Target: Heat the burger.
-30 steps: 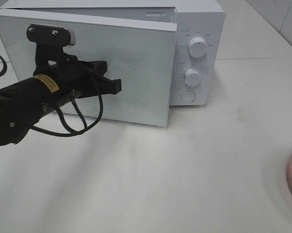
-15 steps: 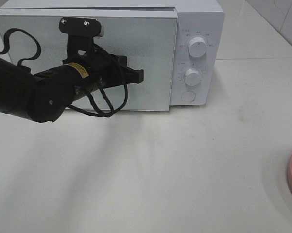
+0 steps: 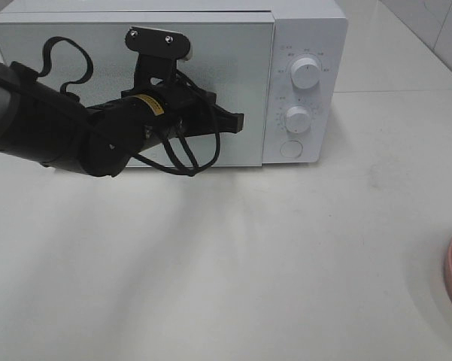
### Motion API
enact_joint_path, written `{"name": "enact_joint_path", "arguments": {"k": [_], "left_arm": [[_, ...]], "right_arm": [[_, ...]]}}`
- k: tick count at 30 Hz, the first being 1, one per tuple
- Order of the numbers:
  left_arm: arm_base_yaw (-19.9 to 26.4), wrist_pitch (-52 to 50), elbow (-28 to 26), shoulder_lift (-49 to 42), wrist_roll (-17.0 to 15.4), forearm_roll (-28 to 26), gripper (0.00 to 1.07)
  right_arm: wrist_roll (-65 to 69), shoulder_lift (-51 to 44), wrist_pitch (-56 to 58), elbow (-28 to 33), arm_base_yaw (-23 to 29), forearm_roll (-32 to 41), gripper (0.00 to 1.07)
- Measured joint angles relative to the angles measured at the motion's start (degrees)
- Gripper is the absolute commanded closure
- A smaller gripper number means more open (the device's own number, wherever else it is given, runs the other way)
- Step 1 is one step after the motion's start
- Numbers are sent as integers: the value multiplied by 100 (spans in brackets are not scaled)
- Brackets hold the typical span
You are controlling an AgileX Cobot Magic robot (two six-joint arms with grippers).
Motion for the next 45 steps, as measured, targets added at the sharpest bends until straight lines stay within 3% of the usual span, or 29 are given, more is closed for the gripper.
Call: {"name": "enact_joint_path", "arguments": {"k": [14, 22, 23, 24, 25, 26, 27, 28, 29, 30, 31, 37, 45], "left_arm": [[-74, 435, -372, 120, 46, -258, 107], [-126, 510, -63, -332, 120, -504, 107], [-138, 613, -11, -413, 132, -527, 99], [-195, 1054, 97, -590, 195, -544, 81], [-195, 1054, 97, -590, 195, -544, 81], [-212, 1289, 120, -653, 212, -556, 70], [-212, 1289, 120, -653, 212, -556, 70], [-229, 1971, 149, -773, 235, -556, 36], [-229, 2595, 155, -888, 246, -561, 23], [-229, 2595, 155, -888, 246, -561, 23], [-229, 2922, 155, -940, 252, -561, 5], [-229, 4635, 166, -1226, 252, -361, 8], [-229, 6663, 166, -1748, 252, 590, 8]], "right_arm": [[0, 0, 0, 0, 0, 0, 35], [0, 0, 0, 6, 0, 0, 35], [0, 0, 0, 6, 0, 0, 35], [0, 0, 0, 6, 0, 0, 35], [0, 0, 0, 6, 0, 0, 35], [0, 0, 0, 6, 0, 0, 35], [0, 0, 0, 6, 0, 0, 35], [0, 0, 0, 6, 0, 0, 35], [0, 0, 0, 6, 0, 0, 35], [0, 0, 0, 6, 0, 0, 35], [0, 0, 0, 6, 0, 0, 35], [0, 0, 0, 6, 0, 0, 35], [0, 0, 0, 6, 0, 0, 35]]}}
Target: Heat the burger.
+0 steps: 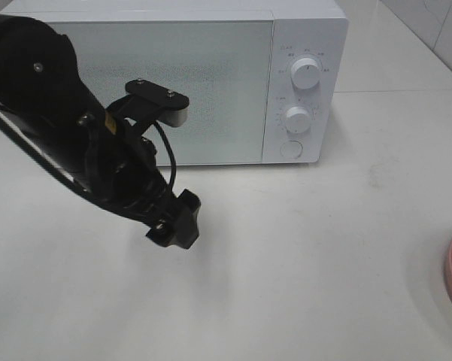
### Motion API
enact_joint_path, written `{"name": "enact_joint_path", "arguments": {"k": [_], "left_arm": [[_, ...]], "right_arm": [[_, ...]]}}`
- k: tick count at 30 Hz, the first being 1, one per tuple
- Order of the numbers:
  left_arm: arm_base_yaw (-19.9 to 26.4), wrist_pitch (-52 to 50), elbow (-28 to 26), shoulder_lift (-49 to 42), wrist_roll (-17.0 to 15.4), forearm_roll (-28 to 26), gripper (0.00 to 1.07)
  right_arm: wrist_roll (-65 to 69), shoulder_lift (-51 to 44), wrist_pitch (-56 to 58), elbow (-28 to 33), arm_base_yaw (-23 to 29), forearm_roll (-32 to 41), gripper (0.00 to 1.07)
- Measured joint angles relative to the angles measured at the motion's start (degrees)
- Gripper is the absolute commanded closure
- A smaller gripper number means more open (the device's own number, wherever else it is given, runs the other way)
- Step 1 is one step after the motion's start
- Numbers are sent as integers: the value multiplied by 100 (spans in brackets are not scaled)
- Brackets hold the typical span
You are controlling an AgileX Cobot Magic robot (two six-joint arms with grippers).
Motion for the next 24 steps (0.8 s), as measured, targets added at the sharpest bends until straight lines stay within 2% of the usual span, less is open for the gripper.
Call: {"name": "enact_joint_path", "arguments": {"k": [1, 5, 10, 12, 13, 15, 16, 17, 18, 19, 20, 22, 24], "left_arm": [[0, 453, 0, -155, 0, 166, 8], [52, 911, 0, -350, 0, 275, 8], [498, 1495, 0, -625, 0, 286, 8], [968, 1788, 0, -802, 0, 292, 8], [968, 1788, 0, -802, 0, 292, 8], [1501, 2057, 0, -991, 0, 241, 8], [1501, 2057, 0, -991, 0, 241, 8], [1908, 2172, 0, -1129, 0, 109, 8], [2108, 2217, 0, -1203, 0, 52, 8], [2108, 2217, 0, -1203, 0, 52, 8], [2441, 2338, 0, -1329, 0, -34, 8], [2613, 2418, 0, -1404, 0, -63, 8], [3054, 2590, 74, -1633, -17, -138, 8]], "right_arm": [[0, 0, 0, 0, 0, 0, 35], [0, 0, 0, 0, 0, 0, 35], [0, 0, 0, 0, 0, 0, 35], [0, 0, 0, 0, 0, 0, 35], [0, 0, 0, 0, 0, 0, 35], [0, 0, 0, 0, 0, 0, 35], [0, 0, 0, 0, 0, 0, 35], [0, 0, 0, 0, 0, 0, 35], [0, 0, 0, 0, 0, 0, 35], [0, 0, 0, 0, 0, 0, 35], [0, 0, 0, 0, 0, 0, 35], [0, 0, 0, 0, 0, 0, 35], [0, 0, 0, 0, 0, 0, 35]]}}
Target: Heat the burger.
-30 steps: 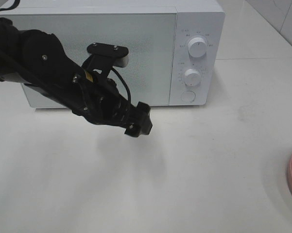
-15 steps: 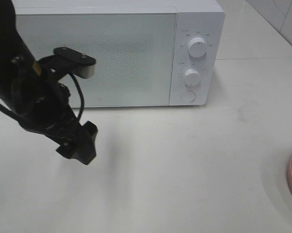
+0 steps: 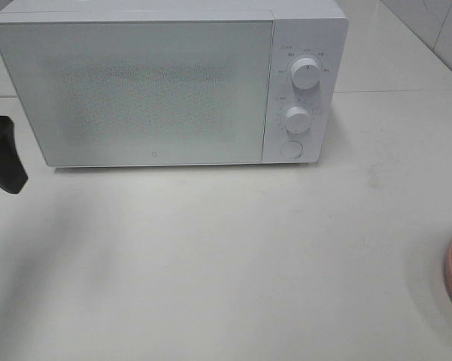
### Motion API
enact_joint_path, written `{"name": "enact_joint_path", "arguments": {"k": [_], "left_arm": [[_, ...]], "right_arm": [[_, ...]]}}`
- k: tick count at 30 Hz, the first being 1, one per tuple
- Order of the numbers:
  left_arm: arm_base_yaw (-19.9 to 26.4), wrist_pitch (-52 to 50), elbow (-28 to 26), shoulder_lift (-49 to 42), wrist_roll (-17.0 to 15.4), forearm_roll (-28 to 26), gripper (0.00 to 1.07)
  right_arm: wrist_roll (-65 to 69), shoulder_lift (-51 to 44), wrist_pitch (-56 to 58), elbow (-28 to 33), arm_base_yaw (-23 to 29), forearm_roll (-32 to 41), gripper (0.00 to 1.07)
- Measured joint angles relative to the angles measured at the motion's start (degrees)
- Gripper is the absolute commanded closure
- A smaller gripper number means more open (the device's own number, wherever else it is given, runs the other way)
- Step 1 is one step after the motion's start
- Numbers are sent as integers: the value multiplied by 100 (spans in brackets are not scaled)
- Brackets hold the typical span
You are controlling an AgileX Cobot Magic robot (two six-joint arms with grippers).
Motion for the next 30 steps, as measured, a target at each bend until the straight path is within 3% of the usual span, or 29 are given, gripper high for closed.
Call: {"name": "enact_joint_path", "arguments": {"k": [10, 24, 30], "left_arm": [[974, 252, 785, -1163, -206, 11, 8], [1008, 321, 2131, -3140, -241, 97, 8], [1008, 321, 2710, -4005, -476, 109, 8]], "right_arm": [[0, 0, 0, 0, 0, 0, 35], [0, 0, 0, 0, 0, 0, 35], [0, 0, 0, 0, 0, 0, 35]]}}
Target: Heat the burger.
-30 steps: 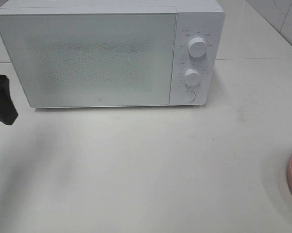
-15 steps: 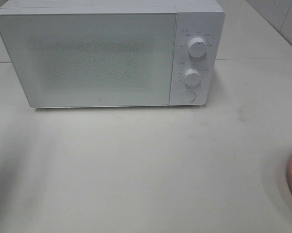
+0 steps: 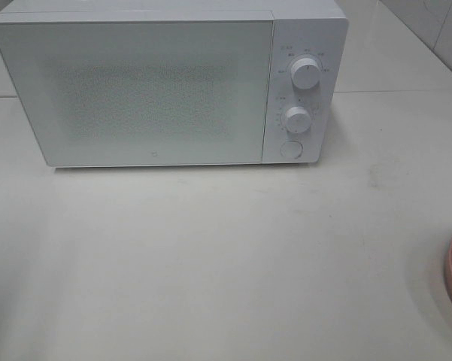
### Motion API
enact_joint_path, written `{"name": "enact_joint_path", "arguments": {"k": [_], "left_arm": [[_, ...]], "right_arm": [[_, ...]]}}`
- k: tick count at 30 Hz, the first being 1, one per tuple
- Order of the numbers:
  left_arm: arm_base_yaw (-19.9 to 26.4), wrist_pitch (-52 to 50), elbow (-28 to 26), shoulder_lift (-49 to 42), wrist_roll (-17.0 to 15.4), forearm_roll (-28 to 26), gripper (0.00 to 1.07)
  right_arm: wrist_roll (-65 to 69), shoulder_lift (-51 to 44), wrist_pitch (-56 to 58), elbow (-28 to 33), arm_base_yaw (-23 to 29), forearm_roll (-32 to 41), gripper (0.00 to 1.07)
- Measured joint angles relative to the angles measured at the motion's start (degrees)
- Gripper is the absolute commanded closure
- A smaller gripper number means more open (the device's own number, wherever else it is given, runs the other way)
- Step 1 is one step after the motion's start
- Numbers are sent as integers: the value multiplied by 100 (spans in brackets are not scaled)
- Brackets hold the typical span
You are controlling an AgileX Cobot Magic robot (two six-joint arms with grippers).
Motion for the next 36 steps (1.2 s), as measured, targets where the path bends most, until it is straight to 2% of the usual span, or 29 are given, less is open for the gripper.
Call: {"name": "enact_joint_path", "arguments": {"k": [4, 31, 36], "left_arm": [[0, -138, 183, -722, -92, 97, 8], [0, -149, 195, -4194, -120, 281, 8], [0, -149, 195, -4251, -120, 281, 8]], "right_arm": [[0, 0, 0, 0, 0, 0, 35], [0, 0, 0, 0, 0, 0, 35], [0, 0, 0, 0, 0, 0, 35]]}}
